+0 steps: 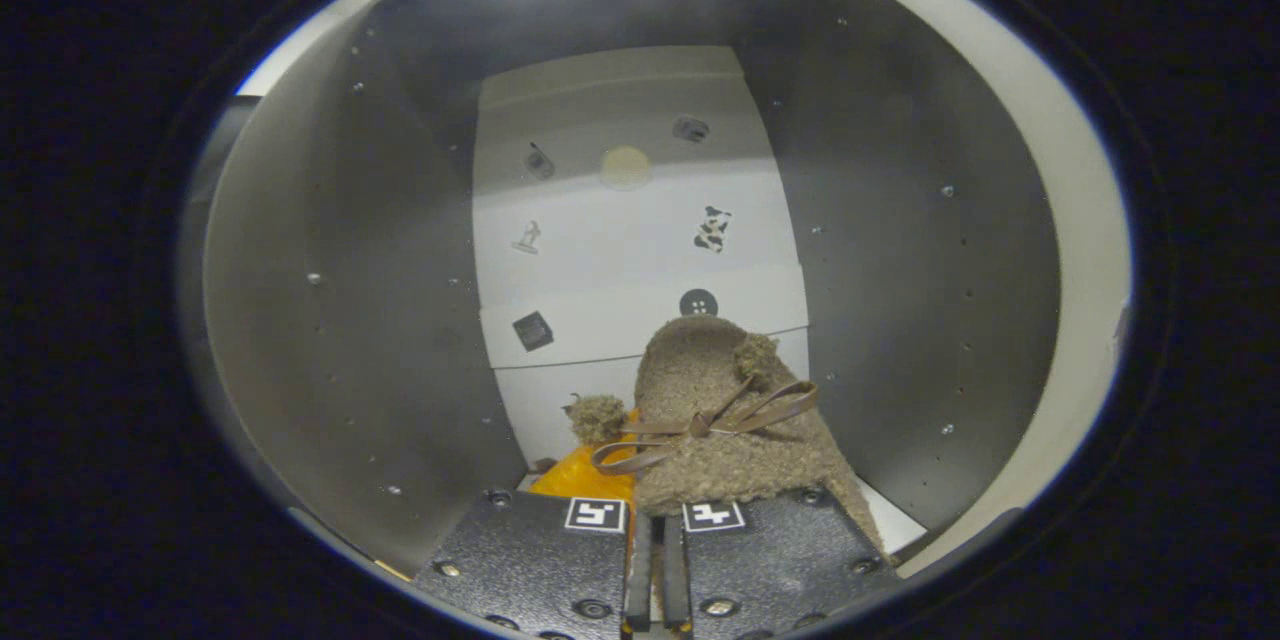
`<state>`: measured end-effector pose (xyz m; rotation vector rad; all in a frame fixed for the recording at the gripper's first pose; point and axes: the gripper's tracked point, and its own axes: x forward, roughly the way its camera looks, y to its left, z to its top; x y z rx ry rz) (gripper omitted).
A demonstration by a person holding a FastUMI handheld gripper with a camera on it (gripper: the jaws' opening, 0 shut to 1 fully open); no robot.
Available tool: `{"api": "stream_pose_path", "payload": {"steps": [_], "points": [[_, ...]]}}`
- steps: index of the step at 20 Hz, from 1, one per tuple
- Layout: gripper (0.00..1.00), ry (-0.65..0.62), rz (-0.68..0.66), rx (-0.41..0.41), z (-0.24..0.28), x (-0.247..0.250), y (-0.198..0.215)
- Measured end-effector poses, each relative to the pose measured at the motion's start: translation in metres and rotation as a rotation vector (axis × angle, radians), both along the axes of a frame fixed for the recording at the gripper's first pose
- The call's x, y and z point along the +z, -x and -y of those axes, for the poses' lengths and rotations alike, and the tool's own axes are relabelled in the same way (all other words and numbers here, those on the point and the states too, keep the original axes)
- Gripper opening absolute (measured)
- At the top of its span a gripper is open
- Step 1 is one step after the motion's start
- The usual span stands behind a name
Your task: Open the shoe cabinet door, grab the shoes and put them into the shoe cabinet, then close the shoe cabinet door.
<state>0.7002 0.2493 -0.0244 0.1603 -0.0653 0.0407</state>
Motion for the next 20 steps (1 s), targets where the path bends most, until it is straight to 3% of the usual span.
{"api": "stream_pose_path", "payload": {"steps": [13,20], "points": [[0.08,-0.044,-0.158,-0.071,0.007,-0.061,-0.062],[0.08,-0.030,-0.365,-0.088,0.008,-0.097,-0.078]]}}
